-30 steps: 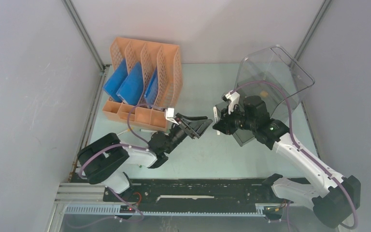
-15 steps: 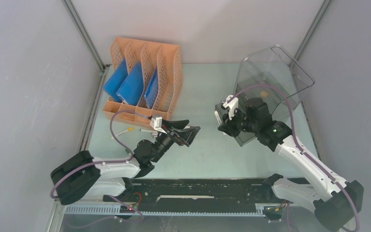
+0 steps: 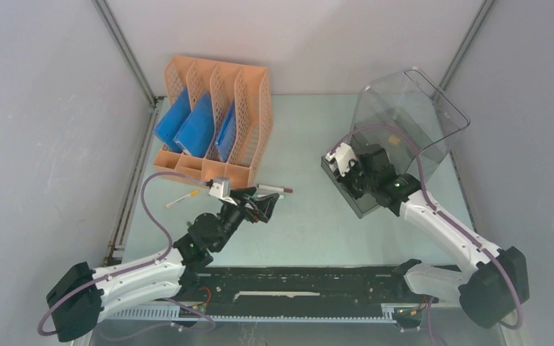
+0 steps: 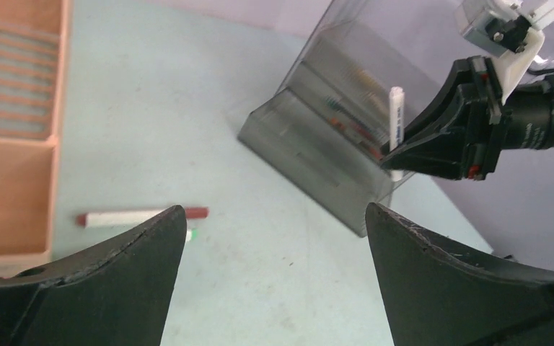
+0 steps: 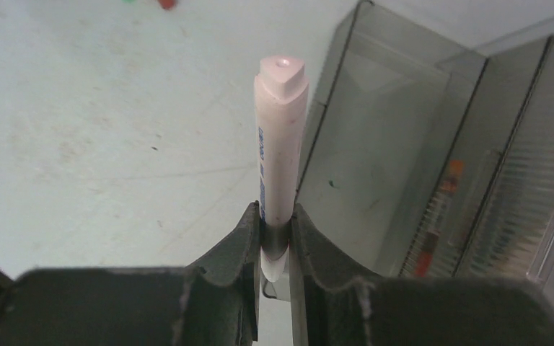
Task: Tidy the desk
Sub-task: Place the stationery in the drawer.
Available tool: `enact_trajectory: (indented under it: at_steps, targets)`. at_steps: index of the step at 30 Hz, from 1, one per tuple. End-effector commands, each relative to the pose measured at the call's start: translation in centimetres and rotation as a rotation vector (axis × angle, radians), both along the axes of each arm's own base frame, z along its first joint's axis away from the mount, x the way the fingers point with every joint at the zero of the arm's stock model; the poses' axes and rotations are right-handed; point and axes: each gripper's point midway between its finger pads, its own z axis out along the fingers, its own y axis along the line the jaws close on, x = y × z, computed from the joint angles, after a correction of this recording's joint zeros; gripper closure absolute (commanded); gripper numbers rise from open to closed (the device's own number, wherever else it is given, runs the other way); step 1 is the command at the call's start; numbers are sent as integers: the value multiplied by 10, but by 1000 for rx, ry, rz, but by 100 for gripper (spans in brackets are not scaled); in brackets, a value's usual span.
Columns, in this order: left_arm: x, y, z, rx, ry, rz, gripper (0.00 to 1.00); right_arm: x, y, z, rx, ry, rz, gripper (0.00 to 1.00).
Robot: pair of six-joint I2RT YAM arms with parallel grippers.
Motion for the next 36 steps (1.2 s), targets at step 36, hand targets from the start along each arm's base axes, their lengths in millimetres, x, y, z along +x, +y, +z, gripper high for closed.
enact_trajectory:
  at_steps: [36]
  targets:
    - [-15, 104, -102, 63, 383, 398, 0, 38, -69, -72, -277, 115, -243, 73]
